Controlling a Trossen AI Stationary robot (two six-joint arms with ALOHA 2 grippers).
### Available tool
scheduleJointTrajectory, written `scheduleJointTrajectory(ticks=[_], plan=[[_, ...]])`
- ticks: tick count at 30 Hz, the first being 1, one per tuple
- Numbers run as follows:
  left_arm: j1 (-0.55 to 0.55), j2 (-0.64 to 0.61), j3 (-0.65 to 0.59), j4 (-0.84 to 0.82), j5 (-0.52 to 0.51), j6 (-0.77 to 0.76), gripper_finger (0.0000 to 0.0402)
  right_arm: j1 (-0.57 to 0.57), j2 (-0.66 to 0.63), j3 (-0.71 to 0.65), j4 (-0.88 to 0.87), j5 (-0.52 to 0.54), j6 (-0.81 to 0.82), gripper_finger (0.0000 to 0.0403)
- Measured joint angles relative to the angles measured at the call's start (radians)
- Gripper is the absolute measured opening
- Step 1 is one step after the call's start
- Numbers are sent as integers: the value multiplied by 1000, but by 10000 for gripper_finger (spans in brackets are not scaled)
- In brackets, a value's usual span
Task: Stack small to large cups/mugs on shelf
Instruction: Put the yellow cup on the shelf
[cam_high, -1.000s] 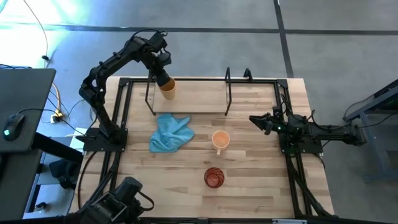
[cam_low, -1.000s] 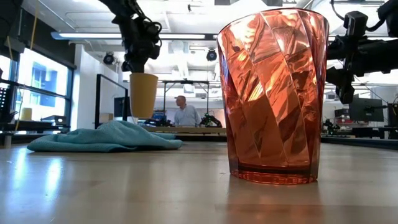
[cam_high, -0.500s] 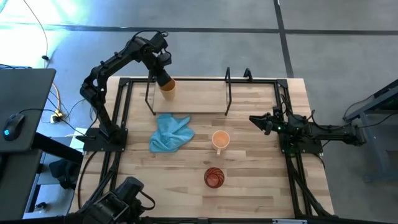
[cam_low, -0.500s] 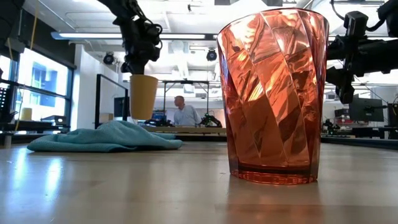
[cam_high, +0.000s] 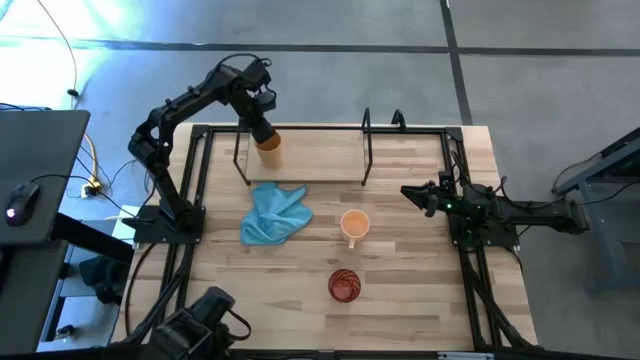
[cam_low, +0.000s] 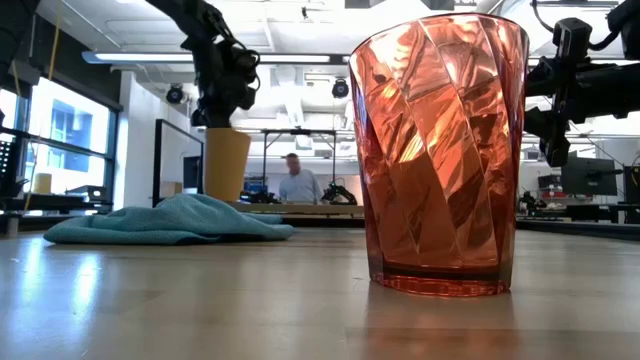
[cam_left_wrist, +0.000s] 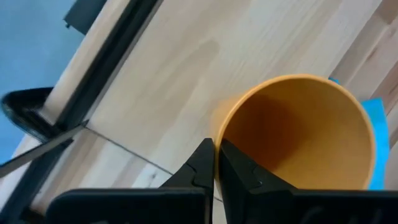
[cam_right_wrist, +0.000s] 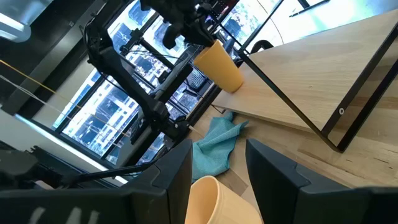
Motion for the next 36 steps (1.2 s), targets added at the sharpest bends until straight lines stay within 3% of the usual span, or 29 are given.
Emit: scheduleJointTrajectory(ticks=[9,26,36], plan=[[-2,-2,-19,63,17,-1,0,0,0,0,0,0,0,140],[0,-32,-20,45,-64,1,0,0,0,0,1,8,-51,140],[-1,-32,-21,46,-39,-14,0,0,0,0,2,19,-60,140]])
